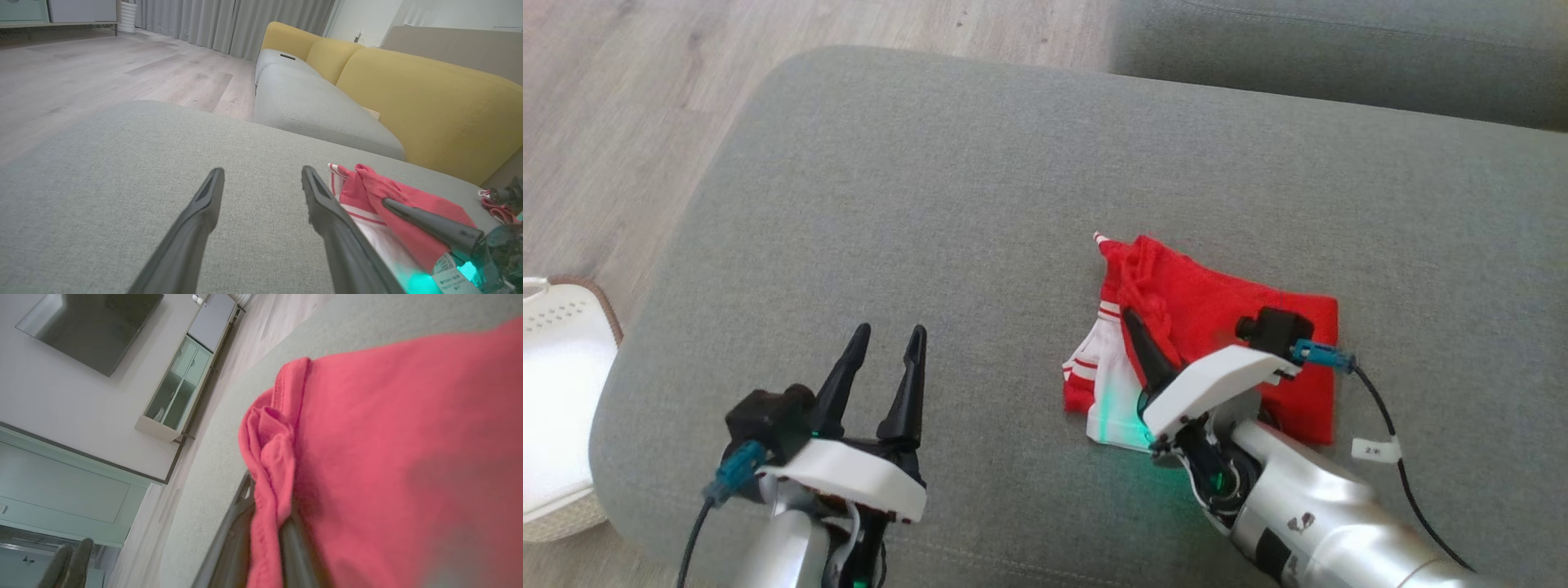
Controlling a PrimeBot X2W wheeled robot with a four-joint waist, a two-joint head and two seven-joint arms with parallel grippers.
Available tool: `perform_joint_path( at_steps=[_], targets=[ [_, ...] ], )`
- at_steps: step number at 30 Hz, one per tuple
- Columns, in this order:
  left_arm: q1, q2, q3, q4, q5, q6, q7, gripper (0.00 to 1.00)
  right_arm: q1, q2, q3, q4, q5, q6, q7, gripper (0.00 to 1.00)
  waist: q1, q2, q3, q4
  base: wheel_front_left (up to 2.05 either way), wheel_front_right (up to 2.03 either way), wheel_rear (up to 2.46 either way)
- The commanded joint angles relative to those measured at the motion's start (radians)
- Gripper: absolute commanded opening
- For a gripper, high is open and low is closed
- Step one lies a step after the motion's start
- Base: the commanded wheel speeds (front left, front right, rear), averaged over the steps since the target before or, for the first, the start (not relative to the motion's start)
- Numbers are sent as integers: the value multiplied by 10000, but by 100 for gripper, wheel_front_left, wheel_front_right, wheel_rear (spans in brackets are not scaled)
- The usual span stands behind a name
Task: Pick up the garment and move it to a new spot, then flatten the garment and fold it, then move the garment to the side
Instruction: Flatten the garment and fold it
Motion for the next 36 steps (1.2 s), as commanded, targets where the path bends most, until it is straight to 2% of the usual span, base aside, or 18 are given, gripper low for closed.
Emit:
perform_joint_path(
  at_steps=[1,3,4,8,11,14,17,21,24,27,28,29,30,33,36],
  targets=[
    [-458,28,264,-297,-103,48,-122,100,-304,140,159,-161,120,35,-130,0,0,0,9,32,0,0,0],
    [-499,28,187,-289,-172,90,-122,100,-319,140,588,-32,454,35,-132,2,0,0,15,69,0,0,0],
    [-520,28,156,-291,-198,112,-122,100,-332,141,823,-3,603,35,-132,100,0,0,18,71,0,0,0],
    [-569,28,170,-314,-221,174,-122,100,-472,141,1781,-594,1382,35,-133,100,0,0,21,-79,0,0,0],
    [-582,28,295,-341,-141,173,-122,100,-814,141,2022,-911,1650,35,-134,100,0,0,-4,-325,0,0,0],
    [-584,28,497,-408,-72,166,-122,100,-1221,141,1765,-826,1408,35,-134,100,0,0,-57,-644,0,0,0],
    [-575,28,661,-552,-51,161,-122,100,-1486,141,1016,-614,536,35,-134,100,0,0,-123,-962,0,0,0],
    [-549,28,950,-793,-43,209,-122,100,-1536,141,-427,-138,-2133,35,-135,100,0,0,-169,-1421,0,0,0],
    [-569,28,1127,-944,-28,242,-122,100,-1163,69,-2111,-182,-4500,35,-135,100,0,0,-176,-1686,0,0,0],
    [-542,28,1246,-1072,3,261,-122,100,-324,-226,-3859,-752,-6806,35,-135,100,0,0,-201,-1932,0,0,0],
    [-542,28,1246,-1072,3,261,-122,100,-324,-226,-3859,-752,-6806,35,-135,100,0,0,-201,-1932,0,0,0],
    [-505,28,1312,-1120,27,279,-122,100,352,-376,-4949,-1251,-8288,35,-135,100,0,0,-221,-2076,0,0,0],
    [-491,28,1326,-1134,31,283,-122,100,717,-408,-5441,-1519,-8988,35,-135,100,0,0,-232,-2127,0,0,0],
    [-449,28,1343,-1179,49,295,-122,100,1783,-278,-6838,-2380,-10631,35,-135,100,0,0,-259,-2295,0,0,0],
    [-371,28,1359,-1194,90,302,-122,100,2650,-47,-7764,-3252,-11840,35,-135,100,0,0,-254,-2483,0,0,0]
  ],
)
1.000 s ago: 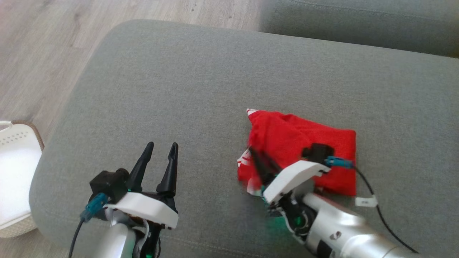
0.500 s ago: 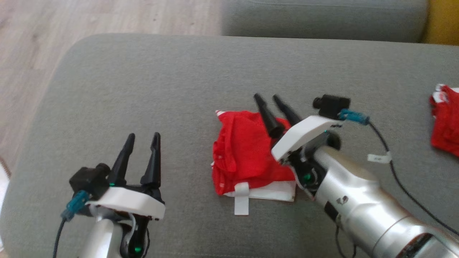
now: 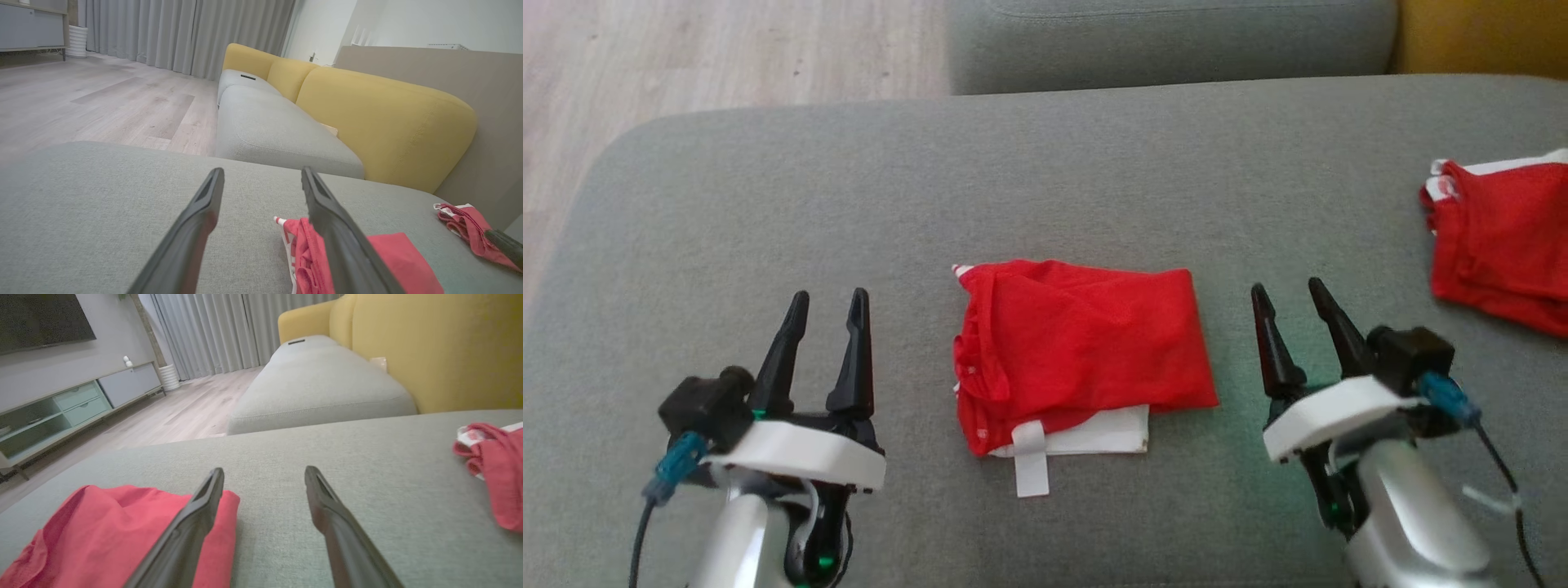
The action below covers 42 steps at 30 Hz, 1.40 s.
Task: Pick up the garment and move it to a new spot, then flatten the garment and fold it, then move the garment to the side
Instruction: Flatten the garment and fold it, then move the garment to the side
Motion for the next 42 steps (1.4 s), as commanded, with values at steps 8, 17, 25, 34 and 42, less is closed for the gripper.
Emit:
perform_joint_path(
  at_steps=[8,17,25,34,42],
  targets=[
    [-142,33,335,-448,1087,-41,-122,100,889,316,-541,-2311,-773,35,-120,100,0,0,71,-340,0,0,0],
    [151,33,331,-528,1004,85,-122,100,1327,319,-523,-2830,-634,35,-120,100,0,0,112,-419,0,0,0],
    [116,33,244,-491,1004,105,-122,100,1317,320,-617,-2788,-679,35,-120,100,0,0,100,-324,0,0,0],
    [-104,33,121,-535,994,91,-122,100,996,321,-523,-2171,-957,35,-120,100,0,0,483,-113,0,0,0],
    [-360,33,-105,-488,982,34,-122,100,409,321,94,-1142,-644,35,-120,100,0,0,856,217,0,0,0]
  ],
)
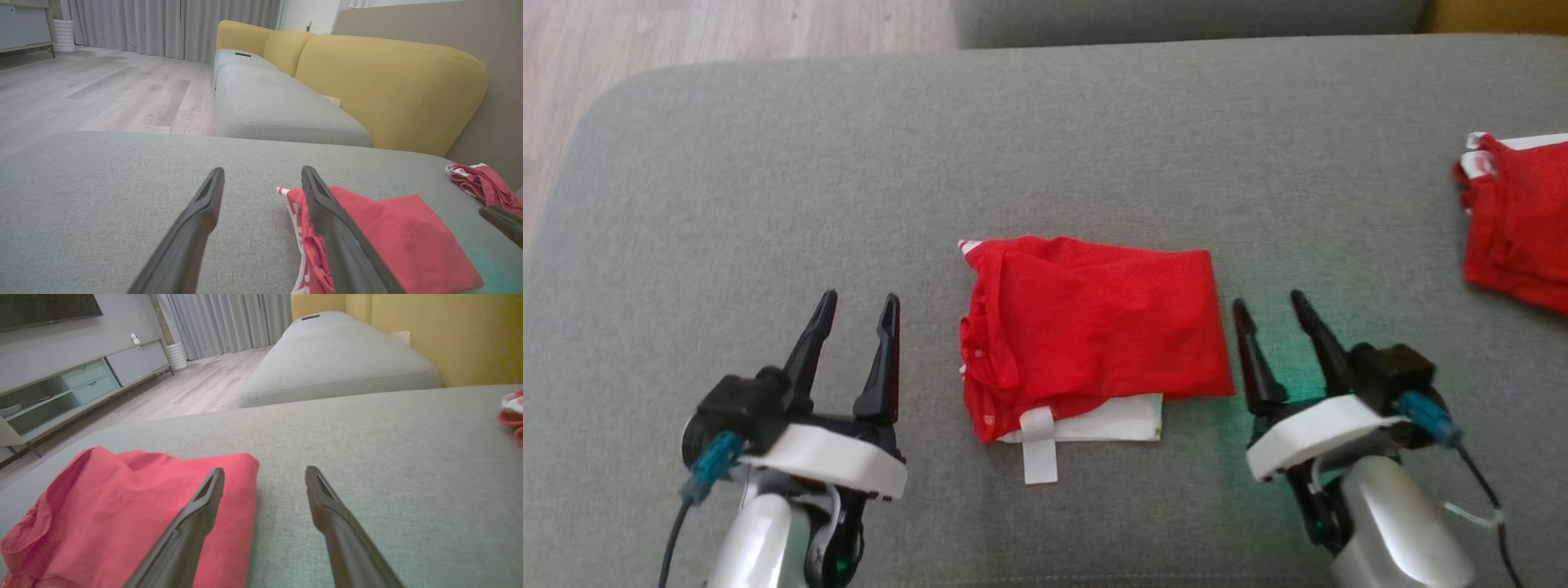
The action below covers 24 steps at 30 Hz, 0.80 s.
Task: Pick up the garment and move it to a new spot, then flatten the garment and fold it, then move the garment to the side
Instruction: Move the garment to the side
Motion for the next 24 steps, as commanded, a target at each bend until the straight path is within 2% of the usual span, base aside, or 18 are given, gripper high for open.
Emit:
perform_joint_path(
  at_steps=[1,11,18,19,20,21,24],
  targets=[
    [-504,33,245,-320,-81,23,-122,100,-392,39,396,-51,98,37,-108,100,0,0,140,132,0,0,0],
    [-749,33,-1,-230,-137,-1,-122,100,-1406,39,1535,2012,1141,37,860,100,0,0,489,593,0,0,0],
    [-717,33,-18,-238,-131,26,-122,100,-2016,39,2694,3106,1783,37,1516,100,0,0,572,654,0,0,0],
    [-706,33,-7,-231,-101,22,-122,100,-2106,39,2801,3220,1799,37,1525,96,0,0,571,628,0,0,0],
    [-703,33,6,-225,-69,13,-122,100,-2200,39,2891,3326,1786,37,1496,45,0,0,564,595,0,0,0],
    [-709,33,29,-217,-42,3,-122,100,-2292,39,2970,3404,1776,37,1424,0,0,0,549,550,0,0,0],
    [-726,33,144,-206,35,-20,-122,100,-2592,39,3111,3605,1521,37,1071,0,0,0,447,358,0,0,0]
  ],
)
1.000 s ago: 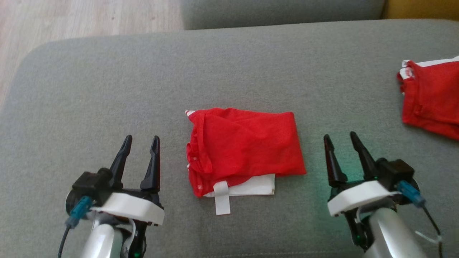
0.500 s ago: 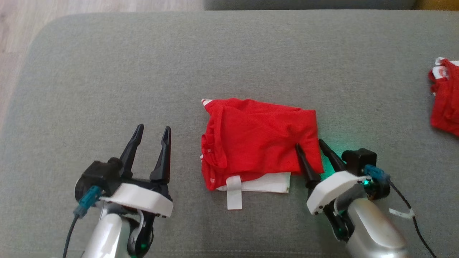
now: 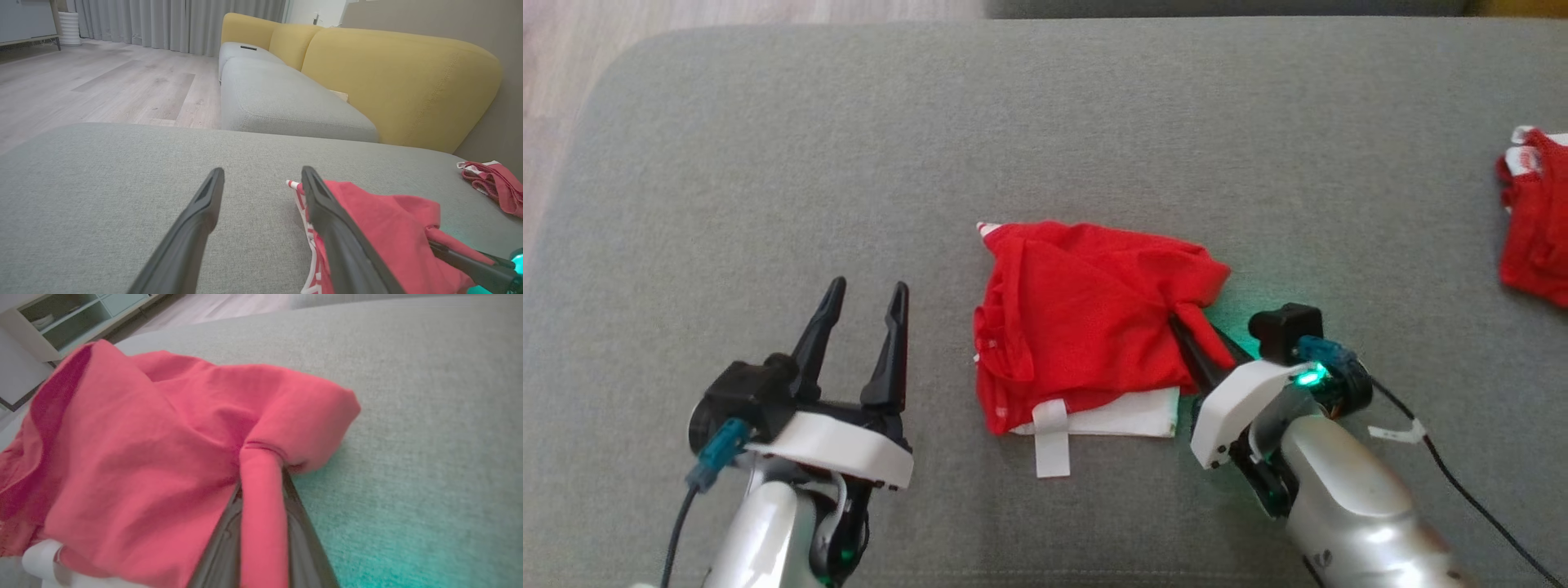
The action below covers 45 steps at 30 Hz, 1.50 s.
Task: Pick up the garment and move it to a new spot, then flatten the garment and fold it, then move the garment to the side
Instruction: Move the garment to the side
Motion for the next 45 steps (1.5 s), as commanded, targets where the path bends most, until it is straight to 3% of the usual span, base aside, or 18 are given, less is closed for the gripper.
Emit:
perform_joint_path(
  at_steps=[1,7,13,17,22,29,37,44,45],
  targets=[
    [-355,33,415,-320,104,-22,-122,100,-217,99,179,38,-284,35,-186,0,-1,0,-105,-162,0,0,0],
    [-273,33,478,-454,142,-58,-122,100,-939,37,-194,321,-2224,35,-765,0,-1,0,-372,-737,0,0,0],
    [-309,33,290,-693,205,-82,-122,100,-1421,-933,-126,-371,-3869,35,-891,0,-1,0,-446,-1417,0,0,0],
    [-469,33,102,-849,248,-99,-122,100,-1687,-1598,7,-933,-4043,35,-668,0,-1,0,-324,-1828,0,0,0],
    [-1040,33,-529,-1130,327,-158,-122,100,-2324,-3258,-7,-1841,-3774,35,37,0,-1,0,131,-2493,0,0,0],
    [-1618,33,-978,-1354,425,-177,-122,100,-2926,-4775,-1286,-1635,-3395,35,451,0,-1,0,1012,-2719,0,0,0],
    [-1847,33,-752,-1208,647,-289,-122,100,-3164,-5246,-3341,-768,-4304,35,827,0,-1,0,1797,-2379,0,0,0],
    [-1946,33,-587,-1208,691,-368,-122,100,-3060,-4970,-5111,-591,-5636,35,1261,0,-1,0,2166,-2183,0,0,0],
    [-1961,33,-582,-1203,683,-375,-122,100,-3030,-4898,-5291,-580,-5770,35,1314,25,-1,0,2181,-2171,0,0,0]
  ],
)
